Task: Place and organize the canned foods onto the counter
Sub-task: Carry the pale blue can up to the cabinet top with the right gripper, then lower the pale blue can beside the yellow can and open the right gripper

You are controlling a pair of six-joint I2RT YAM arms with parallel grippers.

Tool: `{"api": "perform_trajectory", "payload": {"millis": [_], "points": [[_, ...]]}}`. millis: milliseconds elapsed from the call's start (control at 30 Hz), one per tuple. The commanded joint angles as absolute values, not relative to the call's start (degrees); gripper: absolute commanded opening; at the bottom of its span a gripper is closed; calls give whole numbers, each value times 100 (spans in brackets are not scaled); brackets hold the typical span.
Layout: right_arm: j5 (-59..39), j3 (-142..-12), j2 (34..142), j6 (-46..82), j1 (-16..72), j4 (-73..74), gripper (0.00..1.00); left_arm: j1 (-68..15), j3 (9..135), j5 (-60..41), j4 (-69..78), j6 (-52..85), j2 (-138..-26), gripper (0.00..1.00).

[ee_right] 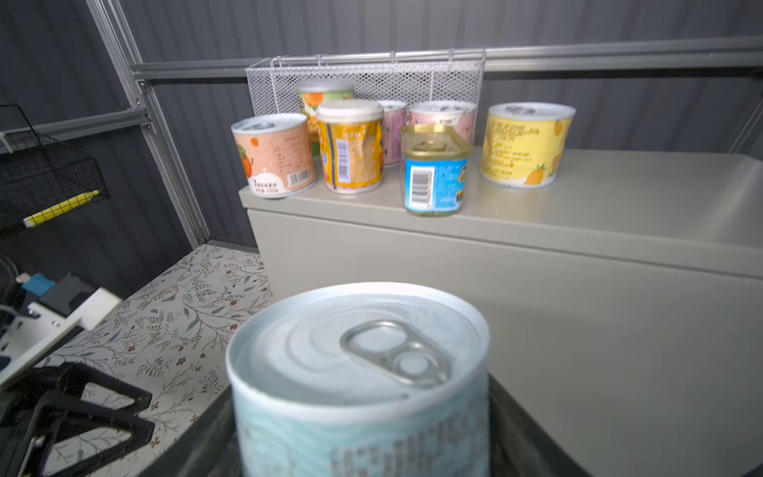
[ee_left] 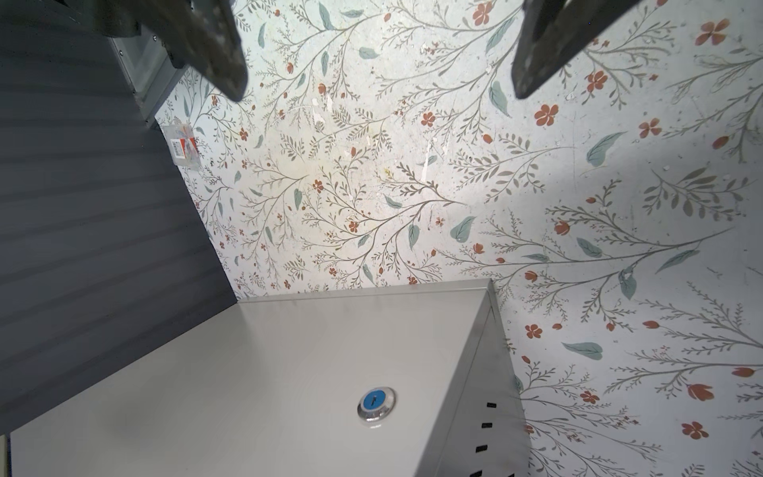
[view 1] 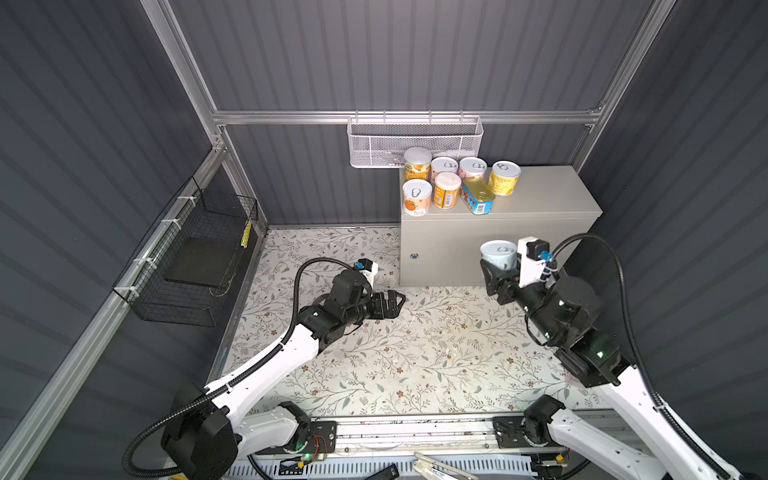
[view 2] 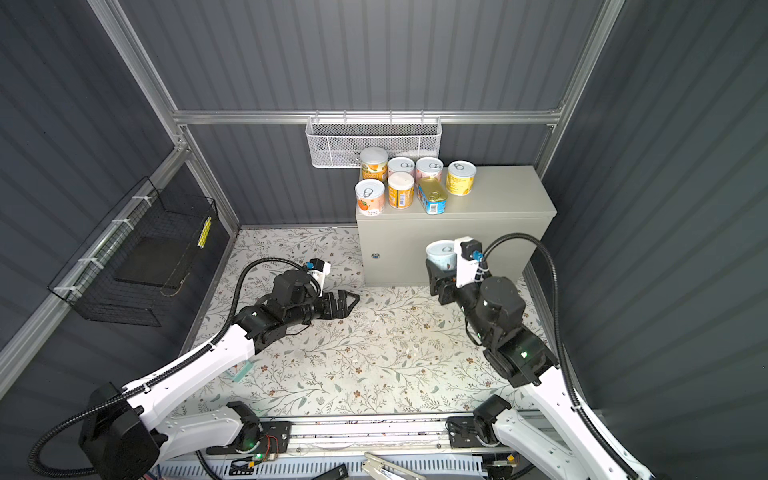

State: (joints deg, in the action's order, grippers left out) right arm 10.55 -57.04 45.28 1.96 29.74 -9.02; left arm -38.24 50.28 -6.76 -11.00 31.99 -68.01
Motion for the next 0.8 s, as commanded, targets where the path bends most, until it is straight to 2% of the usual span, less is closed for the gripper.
{"api": "perform_trajectory", "payload": {"millis": [0, 367, 767], "points": [[261, -6304, 4804, -202, 2657, -708, 64, -3797, 4901, -609, -989, 3216, -6630, 100], [-97, -6897, 5528, -103, 1637, 173, 64, -3801, 4893, -290, -1085, 3017, -6618, 100], [-1137, -7743, 6875, 756, 230, 863, 64, -3792, 4926, 79, -1131, 2717, -6740, 100]]}}
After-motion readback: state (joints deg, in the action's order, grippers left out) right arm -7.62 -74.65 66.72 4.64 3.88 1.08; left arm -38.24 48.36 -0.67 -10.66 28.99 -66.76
